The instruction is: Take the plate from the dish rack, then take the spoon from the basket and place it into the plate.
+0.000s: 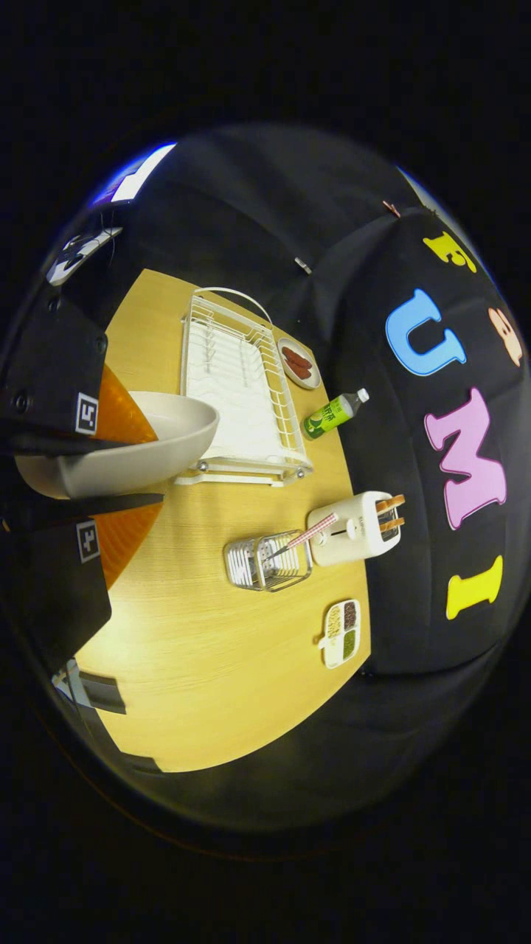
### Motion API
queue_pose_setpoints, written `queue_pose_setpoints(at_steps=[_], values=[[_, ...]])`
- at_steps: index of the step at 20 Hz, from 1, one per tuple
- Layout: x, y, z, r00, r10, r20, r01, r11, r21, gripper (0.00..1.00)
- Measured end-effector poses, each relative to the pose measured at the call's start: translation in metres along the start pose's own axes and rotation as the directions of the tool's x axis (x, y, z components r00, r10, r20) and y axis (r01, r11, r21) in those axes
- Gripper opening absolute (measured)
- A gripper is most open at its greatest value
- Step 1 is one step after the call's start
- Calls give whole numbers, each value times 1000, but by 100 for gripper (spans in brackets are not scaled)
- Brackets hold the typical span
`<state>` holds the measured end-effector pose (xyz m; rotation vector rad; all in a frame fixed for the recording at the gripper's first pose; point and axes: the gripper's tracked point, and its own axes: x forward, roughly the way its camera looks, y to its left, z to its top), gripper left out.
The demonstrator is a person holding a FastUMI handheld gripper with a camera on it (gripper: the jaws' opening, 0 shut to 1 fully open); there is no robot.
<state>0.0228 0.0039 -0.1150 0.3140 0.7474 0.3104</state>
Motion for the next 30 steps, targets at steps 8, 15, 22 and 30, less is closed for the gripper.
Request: queue_pose_setpoints(at_steps=[8,15,22,30], values=[[37,-49,-32,995,6,-99,2,997,79,27],[72,-66,-42,977,93,-191,-79,994,76,27],[93,-72,-48,955,222,-197,-203,972,115,28],[114,-98,-47,960,176,-216,-151,980,126,34]])
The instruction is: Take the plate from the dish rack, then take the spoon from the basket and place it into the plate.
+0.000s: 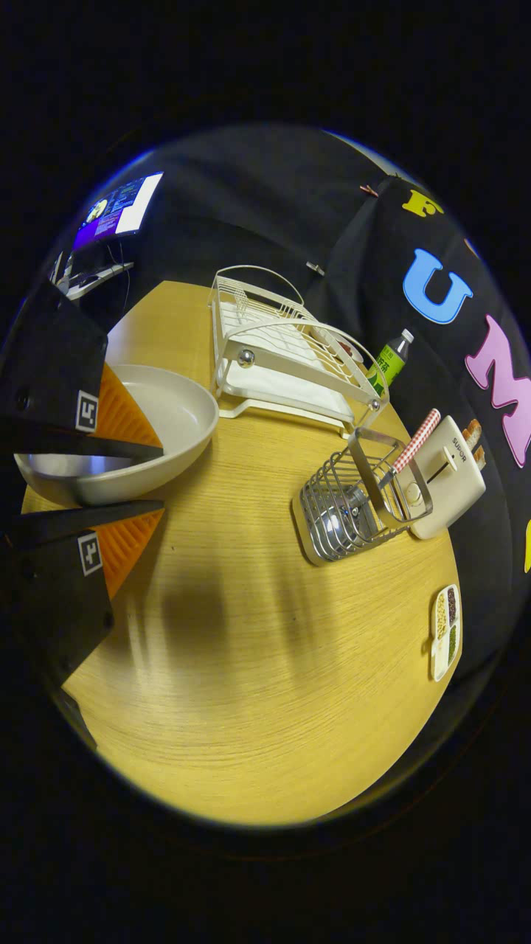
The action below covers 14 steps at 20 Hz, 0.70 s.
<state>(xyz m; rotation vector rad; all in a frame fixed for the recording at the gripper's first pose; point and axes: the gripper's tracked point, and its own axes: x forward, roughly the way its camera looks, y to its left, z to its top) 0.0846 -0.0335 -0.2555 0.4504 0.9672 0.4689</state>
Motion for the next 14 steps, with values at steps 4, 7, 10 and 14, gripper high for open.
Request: queue_pose_setpoints(at_steps=[4,7,10,14], values=[[-6,-6,13,998,-30,54,31,999,-12,57],[-18,0,36,989,-40,141,53,995,-86,78],[-36,14,71,963,-46,265,102,974,-201,98],[-57,44,119,915,-13,404,153,936,-316,98]])
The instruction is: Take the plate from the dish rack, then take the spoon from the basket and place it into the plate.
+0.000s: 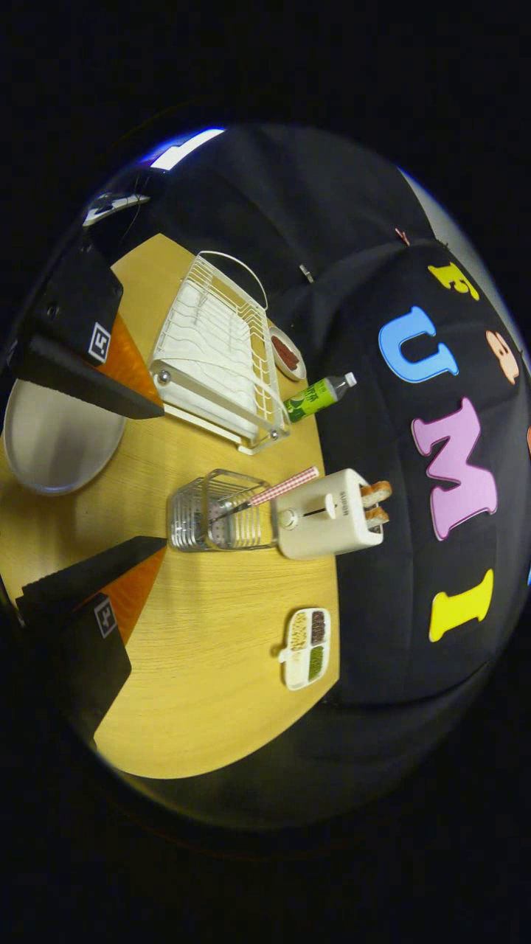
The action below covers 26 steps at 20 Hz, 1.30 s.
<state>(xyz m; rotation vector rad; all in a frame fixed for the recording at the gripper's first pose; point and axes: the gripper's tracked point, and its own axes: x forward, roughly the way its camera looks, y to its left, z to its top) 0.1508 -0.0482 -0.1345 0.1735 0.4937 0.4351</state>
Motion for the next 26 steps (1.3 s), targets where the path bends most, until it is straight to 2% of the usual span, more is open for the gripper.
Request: queue_pose_setpoints(at_steps=[6,11,17,22,24,26], values=[[31,10,57,996,-2,93,13,993,-117,98],[72,4,85,992,-27,121,45,988,-149,99],[126,-1,93,995,-51,84,63,986,-156,99],[164,-10,79,996,-88,14,89,982,-165,98],[177,-10,69,996,-90,-28,86,988,-129,95],[186,-16,65,993,-108,-48,101,988,-119,83]])
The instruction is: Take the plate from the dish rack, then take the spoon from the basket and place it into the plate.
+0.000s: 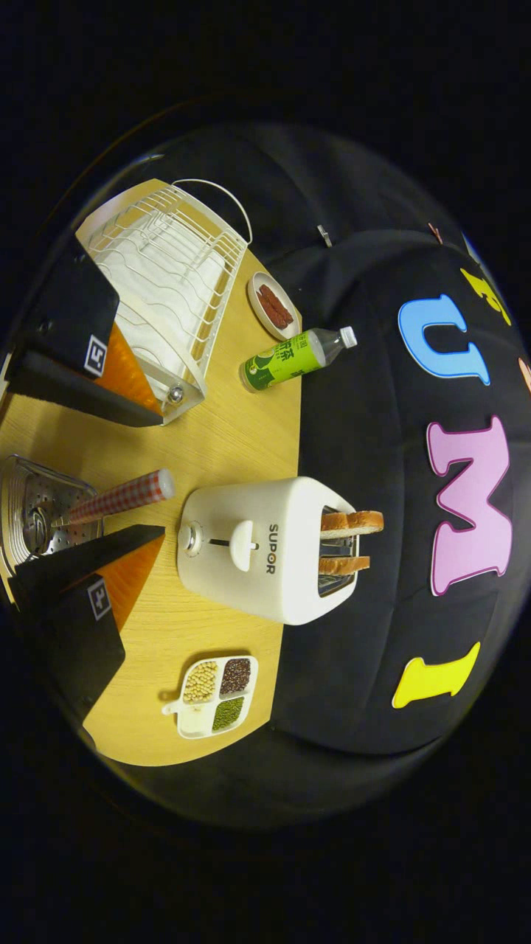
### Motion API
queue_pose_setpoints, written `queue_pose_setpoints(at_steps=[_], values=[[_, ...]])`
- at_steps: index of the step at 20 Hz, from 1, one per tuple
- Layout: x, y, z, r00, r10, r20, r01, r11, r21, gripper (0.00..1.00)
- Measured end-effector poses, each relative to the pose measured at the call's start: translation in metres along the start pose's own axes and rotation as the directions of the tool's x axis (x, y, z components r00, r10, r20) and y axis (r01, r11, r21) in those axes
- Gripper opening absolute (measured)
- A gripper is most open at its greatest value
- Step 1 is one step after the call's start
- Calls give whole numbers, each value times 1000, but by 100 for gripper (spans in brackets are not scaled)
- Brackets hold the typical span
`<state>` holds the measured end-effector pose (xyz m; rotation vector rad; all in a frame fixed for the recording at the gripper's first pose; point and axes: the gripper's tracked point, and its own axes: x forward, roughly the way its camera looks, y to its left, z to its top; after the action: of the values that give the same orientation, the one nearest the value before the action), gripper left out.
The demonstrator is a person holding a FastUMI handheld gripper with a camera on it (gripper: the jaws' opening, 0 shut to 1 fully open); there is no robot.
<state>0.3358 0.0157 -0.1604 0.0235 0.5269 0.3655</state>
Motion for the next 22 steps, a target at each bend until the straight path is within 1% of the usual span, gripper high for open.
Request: queue_pose_setpoints(at_steps=[1,2,3,4,5,7,8,9,10,11,14,16,19,22], values=[[2,-5,0,1000,-14,-6,14,1000,-1,74],[5,-8,0,1000,-29,-5,29,1000,-2,68],[5,-11,0,999,-45,-5,45,999,-9,52],[6,-16,1,998,-63,-4,63,998,-20,43],[6,-20,1,997,-79,-6,78,996,-32,27],[7,-20,0,997,-80,-23,79,996,-34,24],[6,-25,1,995,-101,-20,100,994,-41,25],[4,-31,5,992,-125,-14,124,991,-50,21],[2,-34,9,991,-132,-6,131,990,-48,20],[0,-34,10,991,-132,-6,132,990,-39,17],[-10,-40,16,989,-145,-13,145,989,-31,15],[-21,-43,30,988,-152,6,152,988,-37,15],[-42,-38,57,989,-141,45,144,988,-64,15],[-66,-28,83,991,-113,76,116,992,-45,15]])
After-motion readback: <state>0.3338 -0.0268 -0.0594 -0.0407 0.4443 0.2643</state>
